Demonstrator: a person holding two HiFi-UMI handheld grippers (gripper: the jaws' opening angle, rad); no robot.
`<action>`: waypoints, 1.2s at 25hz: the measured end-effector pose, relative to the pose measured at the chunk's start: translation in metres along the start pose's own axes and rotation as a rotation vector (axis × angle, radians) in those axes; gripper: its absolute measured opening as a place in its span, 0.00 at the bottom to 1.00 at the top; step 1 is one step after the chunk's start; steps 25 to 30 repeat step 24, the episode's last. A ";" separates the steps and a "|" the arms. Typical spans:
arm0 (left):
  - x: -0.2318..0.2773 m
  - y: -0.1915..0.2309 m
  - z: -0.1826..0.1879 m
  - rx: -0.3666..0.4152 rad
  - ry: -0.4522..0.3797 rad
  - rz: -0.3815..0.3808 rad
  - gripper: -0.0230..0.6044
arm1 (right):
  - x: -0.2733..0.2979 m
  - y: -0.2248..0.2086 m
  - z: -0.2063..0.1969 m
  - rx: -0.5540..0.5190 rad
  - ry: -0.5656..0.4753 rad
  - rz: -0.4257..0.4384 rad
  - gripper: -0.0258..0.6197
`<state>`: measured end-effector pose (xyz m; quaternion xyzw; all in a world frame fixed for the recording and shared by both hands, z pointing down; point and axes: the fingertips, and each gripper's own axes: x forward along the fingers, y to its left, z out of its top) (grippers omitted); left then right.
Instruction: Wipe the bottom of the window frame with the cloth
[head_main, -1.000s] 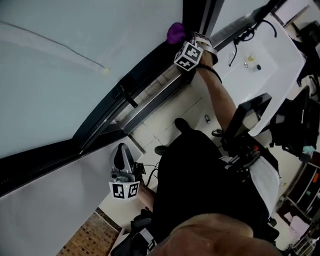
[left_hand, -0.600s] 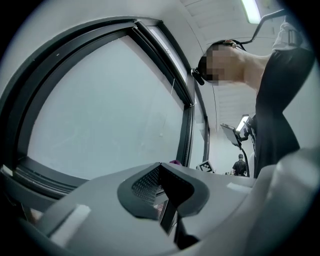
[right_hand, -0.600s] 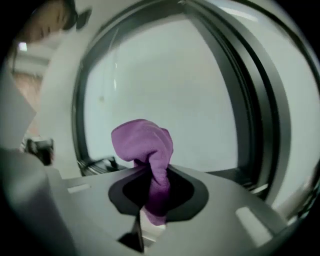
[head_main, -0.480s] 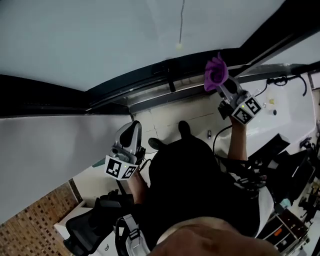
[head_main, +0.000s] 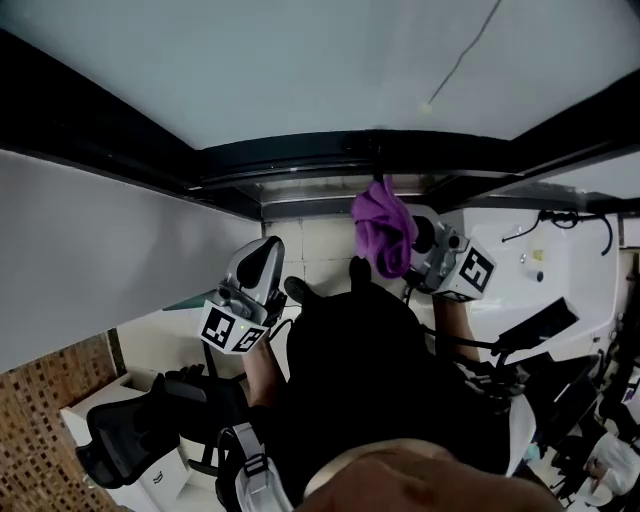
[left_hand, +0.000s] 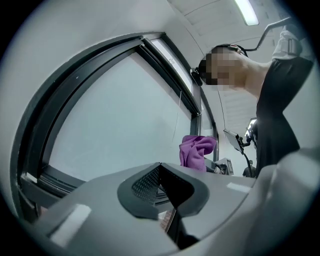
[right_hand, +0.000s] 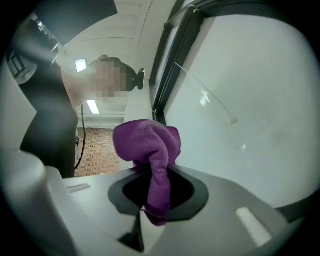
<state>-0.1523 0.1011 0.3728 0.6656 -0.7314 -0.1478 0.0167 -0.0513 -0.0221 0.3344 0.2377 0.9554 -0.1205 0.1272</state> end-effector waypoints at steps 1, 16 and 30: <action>-0.003 0.000 0.003 -0.002 -0.013 0.007 0.04 | 0.005 0.006 -0.003 0.006 0.006 0.022 0.13; 0.008 -0.027 -0.009 -0.024 -0.070 0.173 0.04 | -0.021 0.023 -0.023 0.174 0.029 0.295 0.13; 0.014 -0.040 -0.014 0.036 0.008 0.277 0.04 | -0.041 -0.001 -0.026 0.172 0.033 0.388 0.13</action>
